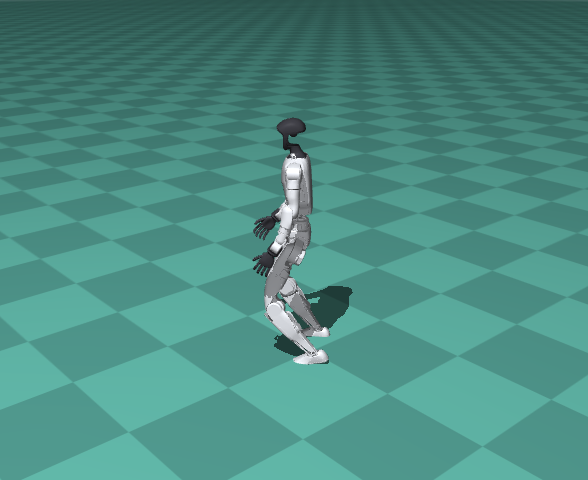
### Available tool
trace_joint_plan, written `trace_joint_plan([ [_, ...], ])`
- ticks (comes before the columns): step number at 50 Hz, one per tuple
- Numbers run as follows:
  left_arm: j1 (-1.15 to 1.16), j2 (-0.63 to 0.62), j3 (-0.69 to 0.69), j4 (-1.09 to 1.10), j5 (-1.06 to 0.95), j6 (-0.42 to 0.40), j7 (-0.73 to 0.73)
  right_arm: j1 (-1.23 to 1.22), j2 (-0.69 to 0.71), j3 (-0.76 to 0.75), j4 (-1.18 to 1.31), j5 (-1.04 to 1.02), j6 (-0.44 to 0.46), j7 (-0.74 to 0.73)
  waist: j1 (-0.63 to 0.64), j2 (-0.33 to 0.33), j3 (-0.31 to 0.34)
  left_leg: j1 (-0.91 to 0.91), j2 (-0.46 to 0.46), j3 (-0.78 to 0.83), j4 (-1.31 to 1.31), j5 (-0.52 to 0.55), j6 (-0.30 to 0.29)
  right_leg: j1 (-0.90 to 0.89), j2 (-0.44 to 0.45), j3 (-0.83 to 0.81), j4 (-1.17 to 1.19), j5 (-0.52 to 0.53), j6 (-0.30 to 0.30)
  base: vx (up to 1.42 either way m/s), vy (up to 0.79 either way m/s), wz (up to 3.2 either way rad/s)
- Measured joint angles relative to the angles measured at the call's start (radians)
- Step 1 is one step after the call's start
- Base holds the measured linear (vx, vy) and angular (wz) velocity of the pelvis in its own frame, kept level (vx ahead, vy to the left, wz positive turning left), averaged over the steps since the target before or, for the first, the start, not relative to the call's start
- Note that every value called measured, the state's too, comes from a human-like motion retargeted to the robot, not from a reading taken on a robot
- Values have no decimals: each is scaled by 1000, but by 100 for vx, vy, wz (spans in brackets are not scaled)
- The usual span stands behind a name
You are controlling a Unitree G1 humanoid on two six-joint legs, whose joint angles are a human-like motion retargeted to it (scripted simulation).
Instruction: Dance
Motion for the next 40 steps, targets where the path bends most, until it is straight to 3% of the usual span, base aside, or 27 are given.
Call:
trace_joint_plan([
  [10, -10, -11, 14, 0, -44, -16, 56, -29, 7, -56, 99, 35, -22, -79, -2, 30, -1, -13, 47, -9, -73, -15, 21, -20, 18, -16, -37, 4, -4, 0, -1, 0],
  [20, 18, -13, -20, -59, -22, -18, 26, 11, 0, -52, -5, 63, -26, -46, -9, 52, 8, -6, 60, 11, -105, -43, 46, -19, 10, -21, -51, 14, 8, -1, 3, 0],
  [35, 25, -2, -39, -118, 10, -2, -27, 47, -34, -60, -159, 45, 0, 27, -49, 35, -34, 22, -13, 78, -241, -73, 110, -58, -82, 20, -45, 19, 36, 0, 10, 3],
  [40, 24, -2, -34, -126, 18, -4, -17, 51, -34, -72, -175, 21, 0, 22, -66, 26, -18, 14, -44, 92, -207, -95, 133, -87, -114, 40, 32, 14, 50, -3, 11, 4],
])
